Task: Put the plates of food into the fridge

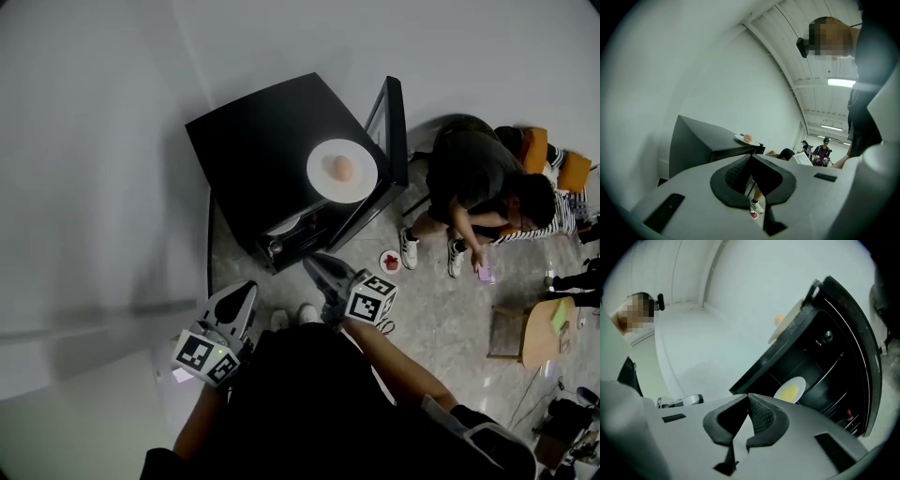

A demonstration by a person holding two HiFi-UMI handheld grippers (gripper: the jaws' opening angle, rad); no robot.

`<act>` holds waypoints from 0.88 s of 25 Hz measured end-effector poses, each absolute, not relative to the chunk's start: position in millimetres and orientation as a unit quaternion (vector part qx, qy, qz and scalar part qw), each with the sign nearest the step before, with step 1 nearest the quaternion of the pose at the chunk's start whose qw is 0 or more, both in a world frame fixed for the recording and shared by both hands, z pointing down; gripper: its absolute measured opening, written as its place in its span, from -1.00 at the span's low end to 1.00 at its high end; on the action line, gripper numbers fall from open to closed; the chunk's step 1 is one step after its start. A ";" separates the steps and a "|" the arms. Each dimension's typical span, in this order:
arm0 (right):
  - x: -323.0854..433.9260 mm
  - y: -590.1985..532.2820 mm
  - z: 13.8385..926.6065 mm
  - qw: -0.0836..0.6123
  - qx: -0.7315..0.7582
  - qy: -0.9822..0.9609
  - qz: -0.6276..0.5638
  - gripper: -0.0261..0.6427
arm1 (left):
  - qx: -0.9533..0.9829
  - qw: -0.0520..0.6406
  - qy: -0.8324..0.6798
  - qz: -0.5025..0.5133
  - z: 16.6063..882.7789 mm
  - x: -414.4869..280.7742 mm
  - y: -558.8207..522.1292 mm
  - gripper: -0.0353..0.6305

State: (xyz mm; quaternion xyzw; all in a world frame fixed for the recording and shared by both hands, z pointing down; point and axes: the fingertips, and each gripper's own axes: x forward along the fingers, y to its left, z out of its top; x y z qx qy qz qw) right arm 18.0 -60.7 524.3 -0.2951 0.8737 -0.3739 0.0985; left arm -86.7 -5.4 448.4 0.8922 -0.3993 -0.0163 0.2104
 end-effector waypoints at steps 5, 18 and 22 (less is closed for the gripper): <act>14.9 -40.0 490.1 0.102 -0.284 0.900 -0.314 -0.84 | 0.902 0.201 -0.382 -0.016 443.9 -80.8 -2.3 -0.82; 10.6 0.3 442.1 0.086 -0.277 0.931 -0.222 -0.84 | 0.912 0.181 -0.369 -0.011 436.8 -72.5 2.1 -0.82; 9.0 8.2 430.4 0.076 -0.277 0.938 -0.193 -0.84 | 0.916 0.165 -0.367 -0.010 433.8 -69.7 3.7 -0.82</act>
